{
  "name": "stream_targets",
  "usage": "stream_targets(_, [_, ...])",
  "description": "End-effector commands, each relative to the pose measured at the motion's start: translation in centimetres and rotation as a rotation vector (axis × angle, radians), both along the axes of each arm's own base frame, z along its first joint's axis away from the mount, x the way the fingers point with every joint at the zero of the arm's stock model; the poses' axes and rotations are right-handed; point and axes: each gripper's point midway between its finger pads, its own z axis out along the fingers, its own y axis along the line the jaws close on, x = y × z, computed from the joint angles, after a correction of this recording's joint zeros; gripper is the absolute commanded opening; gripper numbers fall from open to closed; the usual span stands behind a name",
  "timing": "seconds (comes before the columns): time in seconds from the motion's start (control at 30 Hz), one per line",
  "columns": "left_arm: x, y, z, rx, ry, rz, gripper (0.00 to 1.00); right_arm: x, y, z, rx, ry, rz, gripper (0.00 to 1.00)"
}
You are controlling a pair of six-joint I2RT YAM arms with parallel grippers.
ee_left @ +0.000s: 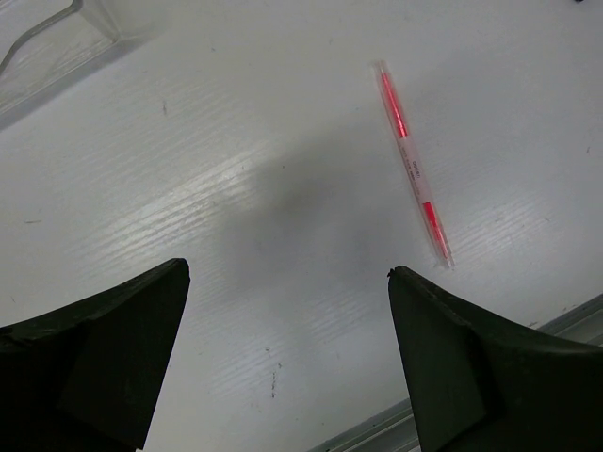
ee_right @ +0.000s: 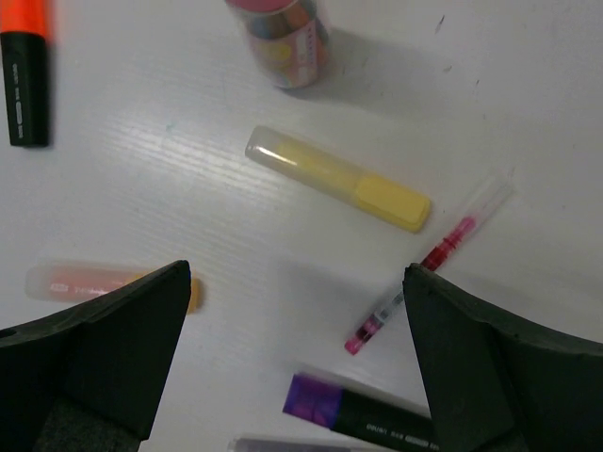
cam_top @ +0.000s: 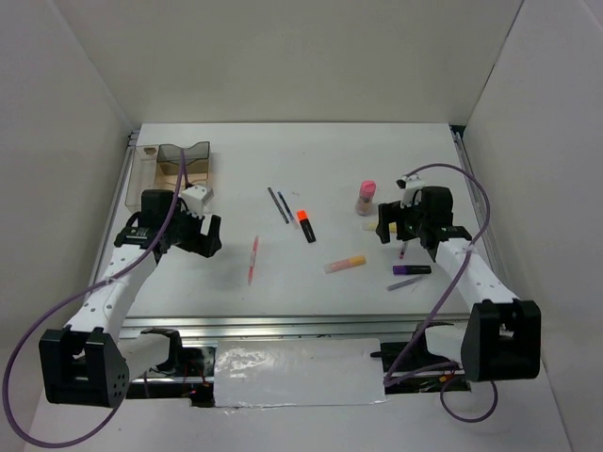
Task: Sort the stationery into containers
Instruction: Pick up the stationery from the center of the board.
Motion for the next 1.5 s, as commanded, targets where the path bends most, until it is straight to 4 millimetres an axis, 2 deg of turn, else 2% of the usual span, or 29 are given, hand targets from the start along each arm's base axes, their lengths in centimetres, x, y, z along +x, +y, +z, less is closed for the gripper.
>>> stream_targets(0.0, [0.2,-0.4,0.0,-0.016,0.000,-0.024,0.99,4.3,0.2,2.9,-0.033,-0.134,-0.002,1.00])
stream_targets(0.33, [0.4,-0.6,-0.7,-0.023,0.038,-0.037,0.99,8.2,2.5,1.6,-0.041,-0.133,0.054,1.00])
stream_targets(0.43, [0.5,-0.7,-0.9,-0.030,0.048,-0.041,0.99,9.7,3.4,2.3,-0.037,-0.154,0.062,1.00])
stream_targets(0.63, [0.6,-1.0,-1.3,-0.039,0.062,-0.045,0.99,11.8,4.1,1.6,-0.069,-0.141,0.051,0.99])
stream_targets(0.67, [0.7,-1.0,-1.3,-0.041,0.062,-0.046,0.99,12.5,4.3,2.3,-0.065,-0.173,0.049,0.99])
stream_targets(0.87, [0.8,-1.0,-1.6,-0.040,0.075,-0.043,0.99,14.1,5.6,2.7,-0.055,-0.198,0.060,0.95])
stream_targets(0.9, [0.8,-1.0,-1.6,-0.040,0.074,-0.045,0.99,14.3,5.8,2.3,-0.057,-0.189,0.062,0.94])
stream_targets(1.03, [0.8,-0.9,-1.7,-0.038,0.079,-0.040,0.99,15.3,6.3,2.7,-0.053,-0.209,0.062,0.82])
stream_targets(1.07, [0.8,-0.9,-1.7,-0.038,0.077,-0.037,0.99,15.3,6.4,2.7,-0.056,-0.212,0.065,0.74])
stream_targets(1.13, [0.9,-0.8,-1.6,-0.037,0.069,-0.028,0.99,15.4,6.6,2.9,-0.056,-0.215,0.066,0.66])
stream_targets(1.17, [1.0,-0.7,-1.5,-0.036,0.060,-0.026,0.99,15.3,6.8,3.1,-0.048,-0.217,0.076,0.60])
stream_targets(1.33, [0.9,-0.7,-1.0,-0.039,0.027,-0.022,0.99,14.1,7.4,4.4,-0.020,-0.207,0.111,0.38])
stream_targets(1.4, [1.2,-0.8,-0.5,-0.043,-0.005,-0.024,0.99,13.2,7.7,5.7,0.005,-0.211,0.124,0.33])
stream_targets(1.43, [1.1,-0.8,0.0,-0.045,-0.030,-0.027,0.99,12.9,7.9,6.1,0.018,-0.210,0.128,0.26])
stream_targets(1.47, [1.3,-0.9,0.5,-0.051,-0.050,-0.030,0.99,12.0,8.4,7.5,0.048,-0.215,0.142,0.23])
